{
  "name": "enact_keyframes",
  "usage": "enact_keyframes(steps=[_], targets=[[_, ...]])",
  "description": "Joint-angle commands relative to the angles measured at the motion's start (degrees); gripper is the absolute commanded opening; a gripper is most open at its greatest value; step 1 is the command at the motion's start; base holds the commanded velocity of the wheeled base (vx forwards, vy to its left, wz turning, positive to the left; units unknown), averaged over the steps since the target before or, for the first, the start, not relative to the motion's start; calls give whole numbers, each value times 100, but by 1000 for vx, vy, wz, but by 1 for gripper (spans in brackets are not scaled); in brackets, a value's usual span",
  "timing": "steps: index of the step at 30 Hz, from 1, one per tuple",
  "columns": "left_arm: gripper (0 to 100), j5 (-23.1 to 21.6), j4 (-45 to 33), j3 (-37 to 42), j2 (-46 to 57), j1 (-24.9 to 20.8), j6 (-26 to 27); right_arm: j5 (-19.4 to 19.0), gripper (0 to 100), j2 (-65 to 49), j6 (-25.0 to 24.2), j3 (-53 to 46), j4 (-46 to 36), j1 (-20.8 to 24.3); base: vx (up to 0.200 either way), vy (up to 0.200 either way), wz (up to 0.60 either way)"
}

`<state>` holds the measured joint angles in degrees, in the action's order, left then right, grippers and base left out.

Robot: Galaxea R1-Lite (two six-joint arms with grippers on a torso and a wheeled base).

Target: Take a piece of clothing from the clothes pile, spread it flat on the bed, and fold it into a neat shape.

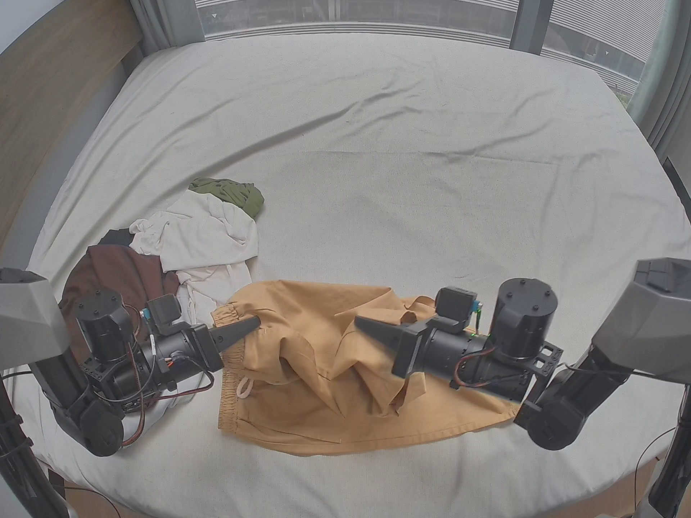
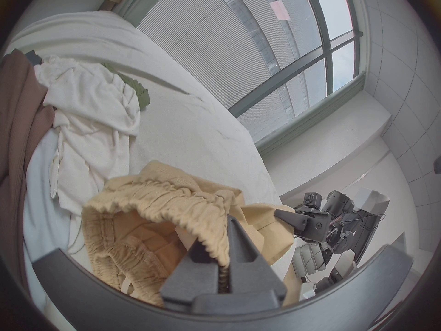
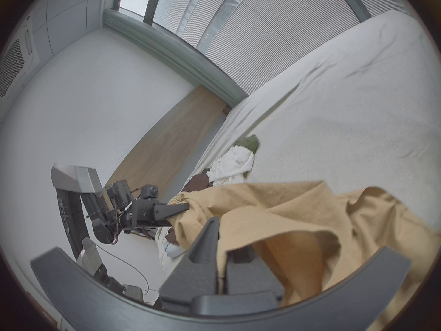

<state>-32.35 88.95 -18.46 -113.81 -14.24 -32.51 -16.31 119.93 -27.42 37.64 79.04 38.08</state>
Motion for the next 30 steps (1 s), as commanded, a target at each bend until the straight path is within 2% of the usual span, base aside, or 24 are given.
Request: enact_keyframes(steps=[1,2,5,10,18,23,27,30], targets=[[0,1,25,-62,201,0,-18,-30,0,-383,-1,-187,190,-266,0,0,0],[0,1,25,-70,263,0,-27,-48,0,-471,8,-275,445,-425,0,0,0],[0,10,25,-88,324,-26,-27,-56,0,-488,87,-293,542,-600,0,0,0],[0,19,25,-158,395,-35,-18,-65,0,-576,149,-293,524,-662,0,0,0],[0,10,25,-229,404,9,-18,-294,0,-840,105,-293,463,-1110,0,0,0],[0,10,25,-343,421,18,17,-355,0,-1033,105,-302,428,-1189,0,0,0],[0,10,25,-422,386,62,52,-645,0,-1042,61,-152,155,-1128,0,0,0],[0,10,25,-387,404,62,184,-680,0,-1007,52,-222,287,-1163,0,0,0]])
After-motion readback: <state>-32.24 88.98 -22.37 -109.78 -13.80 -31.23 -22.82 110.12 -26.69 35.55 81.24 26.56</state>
